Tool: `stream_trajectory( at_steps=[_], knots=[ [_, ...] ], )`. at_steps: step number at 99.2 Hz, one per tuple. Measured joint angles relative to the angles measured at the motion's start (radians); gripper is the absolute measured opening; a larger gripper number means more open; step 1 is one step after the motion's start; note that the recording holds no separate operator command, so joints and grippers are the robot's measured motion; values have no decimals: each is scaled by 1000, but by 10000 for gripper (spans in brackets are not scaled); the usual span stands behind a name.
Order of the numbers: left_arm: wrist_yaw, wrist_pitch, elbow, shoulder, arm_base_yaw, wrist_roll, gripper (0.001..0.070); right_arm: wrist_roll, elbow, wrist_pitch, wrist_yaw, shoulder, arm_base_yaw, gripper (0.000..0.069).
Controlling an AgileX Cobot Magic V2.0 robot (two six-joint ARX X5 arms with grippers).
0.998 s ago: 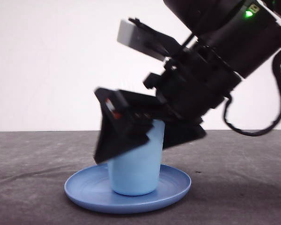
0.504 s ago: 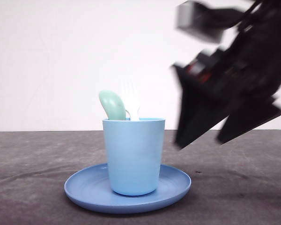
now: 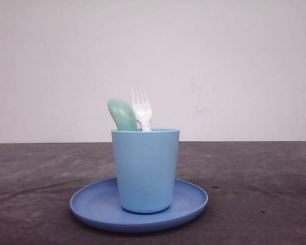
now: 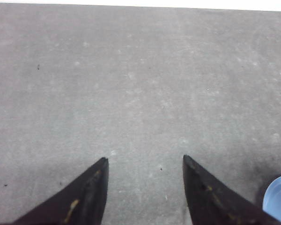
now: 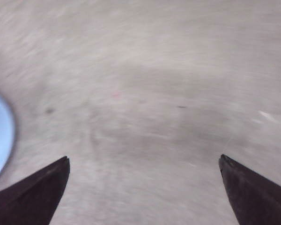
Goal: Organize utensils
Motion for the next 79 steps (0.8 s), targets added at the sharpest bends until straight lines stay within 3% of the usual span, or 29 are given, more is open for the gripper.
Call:
stream_trajectory(
  at_steps=[46,51,58,65,71,79],
  knots=[
    [0,-1,0,0,0,0,296,0,0,-18,-1,-13,-28,627],
    [0,-2,0,0,0,3,249,0,0,-18,-1,-13,-28,544],
    [0,-3,0,0,0,4,106,0,0,-18,0,-13,-28,335],
    [0,-5,0,0,0,4,46,0,0,-18,0,-13,-28,132],
    [0,-8,0,0,0,5,31,0,0,-18,-1,-13,-28,58],
    [0,-7,0,0,0,5,26,0,0,-22,-1,-13,-28,23]
  ],
)
